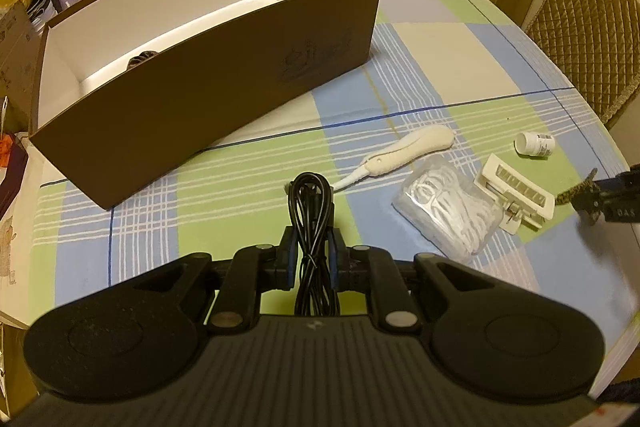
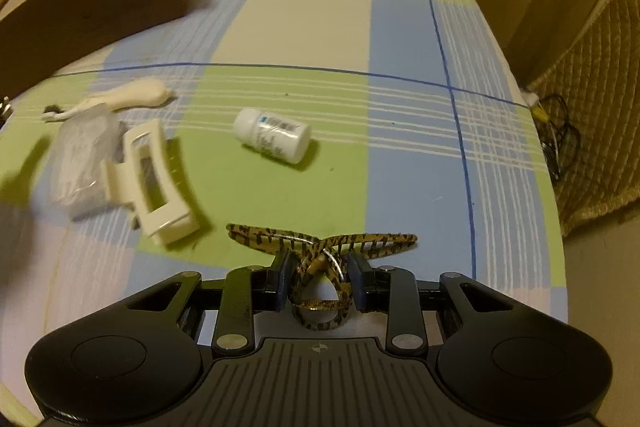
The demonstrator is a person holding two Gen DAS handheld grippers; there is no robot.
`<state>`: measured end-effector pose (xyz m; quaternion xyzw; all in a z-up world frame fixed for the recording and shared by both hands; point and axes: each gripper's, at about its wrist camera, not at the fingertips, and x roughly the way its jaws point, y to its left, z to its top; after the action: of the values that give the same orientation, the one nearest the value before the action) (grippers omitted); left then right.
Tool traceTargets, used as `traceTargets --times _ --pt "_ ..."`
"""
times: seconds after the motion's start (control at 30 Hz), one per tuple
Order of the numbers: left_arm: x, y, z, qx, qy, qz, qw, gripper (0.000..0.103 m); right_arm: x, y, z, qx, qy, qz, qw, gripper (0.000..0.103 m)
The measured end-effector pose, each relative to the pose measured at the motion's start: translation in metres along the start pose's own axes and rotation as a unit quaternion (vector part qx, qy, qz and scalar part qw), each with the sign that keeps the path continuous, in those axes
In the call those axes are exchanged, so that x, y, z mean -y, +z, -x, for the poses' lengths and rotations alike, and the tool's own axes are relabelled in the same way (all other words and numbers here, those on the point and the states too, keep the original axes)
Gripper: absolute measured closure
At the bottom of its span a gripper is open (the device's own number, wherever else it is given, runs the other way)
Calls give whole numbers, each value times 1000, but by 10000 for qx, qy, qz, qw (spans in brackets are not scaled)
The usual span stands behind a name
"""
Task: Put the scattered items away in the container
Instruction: 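Lift the hair clip with the right tool while the left tool lifts the cable, then carry the hair clip and cable with both tools over the brown box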
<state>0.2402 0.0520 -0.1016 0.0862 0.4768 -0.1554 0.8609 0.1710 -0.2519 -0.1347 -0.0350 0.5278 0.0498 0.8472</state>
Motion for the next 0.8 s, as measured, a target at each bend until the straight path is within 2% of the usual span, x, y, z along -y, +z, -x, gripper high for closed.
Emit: traceTargets --times 0.53,0.8 --pt "3 1 4 57 -53 -67 9999 91 -11 -4 36 537 356 119 9978 76" --pt "2 1 6 93 -45 -57 9999 91 -19 9 57 807 478 206 9954 76"
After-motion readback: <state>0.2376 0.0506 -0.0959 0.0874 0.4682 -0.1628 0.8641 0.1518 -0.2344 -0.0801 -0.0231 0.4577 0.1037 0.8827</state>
